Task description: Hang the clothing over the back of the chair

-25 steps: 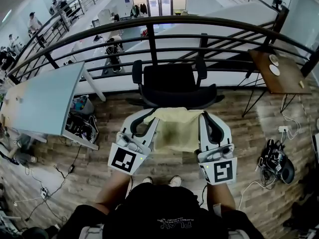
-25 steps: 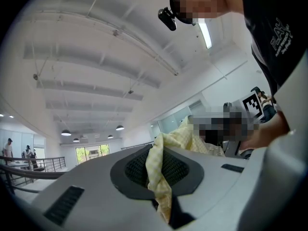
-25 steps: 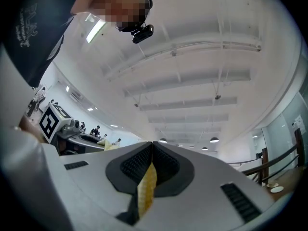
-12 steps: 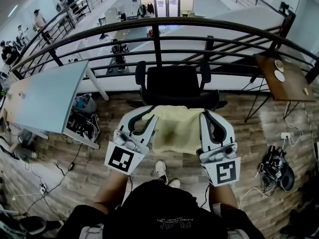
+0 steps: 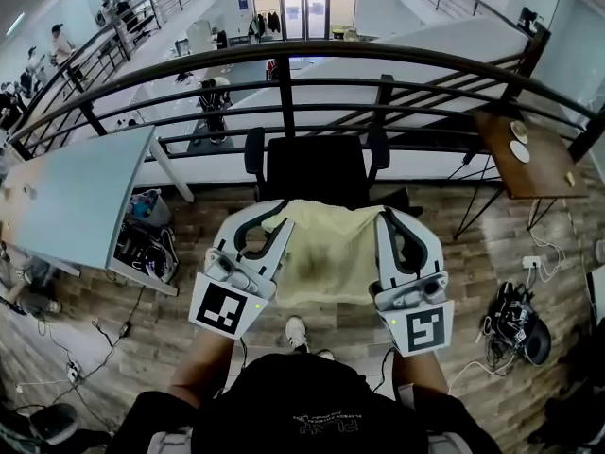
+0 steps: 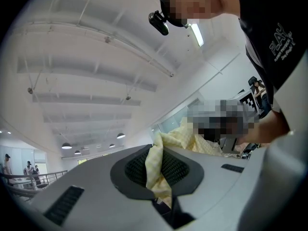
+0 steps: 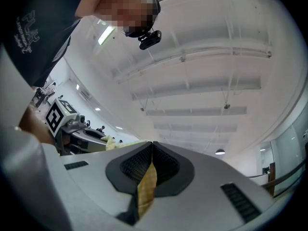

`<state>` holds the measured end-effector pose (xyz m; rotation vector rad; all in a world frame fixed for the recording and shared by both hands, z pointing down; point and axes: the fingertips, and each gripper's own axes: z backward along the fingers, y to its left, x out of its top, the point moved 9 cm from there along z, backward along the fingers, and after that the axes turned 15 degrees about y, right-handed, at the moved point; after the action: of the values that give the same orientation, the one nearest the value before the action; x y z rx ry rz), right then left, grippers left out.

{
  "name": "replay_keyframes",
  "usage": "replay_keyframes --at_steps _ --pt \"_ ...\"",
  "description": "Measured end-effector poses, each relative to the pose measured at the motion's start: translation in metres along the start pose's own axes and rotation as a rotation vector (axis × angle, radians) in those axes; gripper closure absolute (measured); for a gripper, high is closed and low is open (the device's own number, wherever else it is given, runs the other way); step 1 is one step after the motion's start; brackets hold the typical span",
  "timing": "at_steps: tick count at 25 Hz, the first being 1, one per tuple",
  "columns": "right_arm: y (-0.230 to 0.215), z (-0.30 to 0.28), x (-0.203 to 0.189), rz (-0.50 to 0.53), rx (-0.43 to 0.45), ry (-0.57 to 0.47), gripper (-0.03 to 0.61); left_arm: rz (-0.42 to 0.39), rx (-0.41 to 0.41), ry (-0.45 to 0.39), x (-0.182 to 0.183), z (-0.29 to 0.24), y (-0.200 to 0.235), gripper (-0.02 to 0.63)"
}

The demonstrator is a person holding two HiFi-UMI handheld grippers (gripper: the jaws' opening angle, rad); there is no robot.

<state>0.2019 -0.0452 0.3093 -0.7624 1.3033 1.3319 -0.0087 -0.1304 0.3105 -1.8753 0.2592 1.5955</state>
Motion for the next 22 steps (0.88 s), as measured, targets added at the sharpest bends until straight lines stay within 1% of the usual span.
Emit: replay_keyframes --at_steps 2,4,7,9,13,16,22 --pt "-0.003 -0.004 0.0 0.005 0.002 0.003 0.555 -0.011 -0.005 -0.002 0.001 -0.004 0.004 0.574" --pt "-0.006 -0.008 0.002 0.018 0.0 0.003 0.555 -0.003 -0.006 -0.011 0.002 -0.007 0.008 0.574" --pt "-0.007 -0.018 0.005 0.064 -0.011 -0.001 0.555 0.001 -0.002 -0.014 0.003 -0.01 0.016 0.574" --pt "-0.006 -0.024 0.005 0.096 -0.016 0.006 0.555 -0.013 -0.003 -0.006 0.002 -0.013 0.02 0.574" --pt "-0.01 -0.035 0.006 0.108 -0.009 0.001 0.557 -0.073 -0.013 0.022 0.0 -0.019 0.029 0.574" --pt "-0.014 -0.042 0.006 0.126 -0.025 0.015 0.557 0.001 -0.012 -0.013 -0.001 -0.024 0.039 0.572" --pt "-0.02 -0.055 0.005 0.138 -0.032 0.032 0.555 -0.029 -0.049 -0.011 0.002 -0.037 0.051 0.572"
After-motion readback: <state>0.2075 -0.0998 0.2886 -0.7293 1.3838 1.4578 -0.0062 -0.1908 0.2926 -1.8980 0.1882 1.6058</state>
